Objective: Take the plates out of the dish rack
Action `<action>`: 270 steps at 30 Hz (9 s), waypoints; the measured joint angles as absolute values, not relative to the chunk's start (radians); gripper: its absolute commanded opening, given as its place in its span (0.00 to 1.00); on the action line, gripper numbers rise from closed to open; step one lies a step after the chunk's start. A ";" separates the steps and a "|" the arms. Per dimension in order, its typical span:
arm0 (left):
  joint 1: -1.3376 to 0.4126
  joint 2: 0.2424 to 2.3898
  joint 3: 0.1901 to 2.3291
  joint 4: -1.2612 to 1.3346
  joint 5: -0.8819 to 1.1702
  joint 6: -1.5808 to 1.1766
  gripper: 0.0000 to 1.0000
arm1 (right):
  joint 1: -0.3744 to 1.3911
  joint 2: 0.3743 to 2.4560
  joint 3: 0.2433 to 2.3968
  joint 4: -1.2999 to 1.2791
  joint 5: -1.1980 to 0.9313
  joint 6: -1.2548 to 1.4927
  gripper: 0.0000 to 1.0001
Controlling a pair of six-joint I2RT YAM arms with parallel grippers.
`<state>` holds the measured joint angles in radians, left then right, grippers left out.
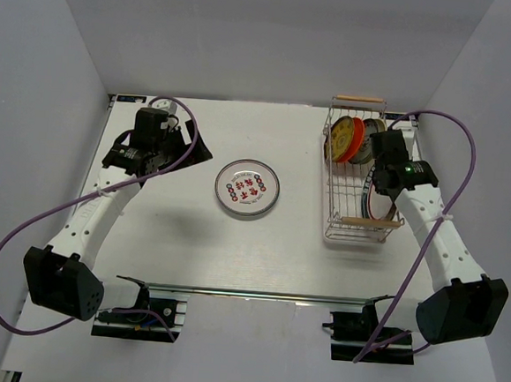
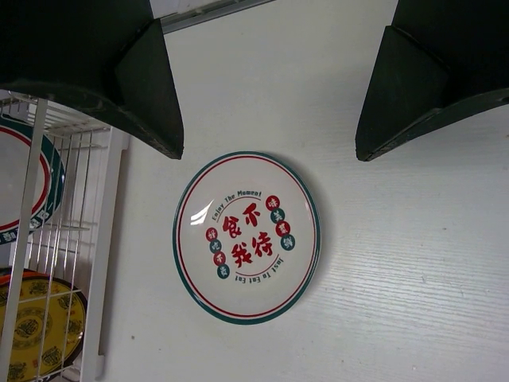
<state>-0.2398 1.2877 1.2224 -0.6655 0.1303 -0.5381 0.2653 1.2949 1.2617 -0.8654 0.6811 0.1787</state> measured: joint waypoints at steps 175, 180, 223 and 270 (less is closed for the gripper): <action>-0.290 1.281 1.172 -0.619 -0.012 -0.561 0.98 | 0.159 1.382 1.539 -0.989 0.538 0.016 0.00; -0.290 1.279 1.172 -0.619 0.014 -0.561 0.98 | 0.159 1.382 1.675 -1.011 0.538 -0.008 0.00; -0.345 1.386 1.100 -0.293 0.580 -0.518 0.00 | 0.284 1.533 1.372 -0.366 -0.743 0.281 0.89; -0.336 1.739 1.230 -0.546 0.257 -0.562 0.98 | 0.281 1.169 1.245 -0.604 0.233 0.223 0.89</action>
<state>-0.3359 1.7390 1.2304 -0.5461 0.2569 -0.5621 0.2810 1.1694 1.2446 -0.6041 0.2329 0.2234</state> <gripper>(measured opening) 0.978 0.889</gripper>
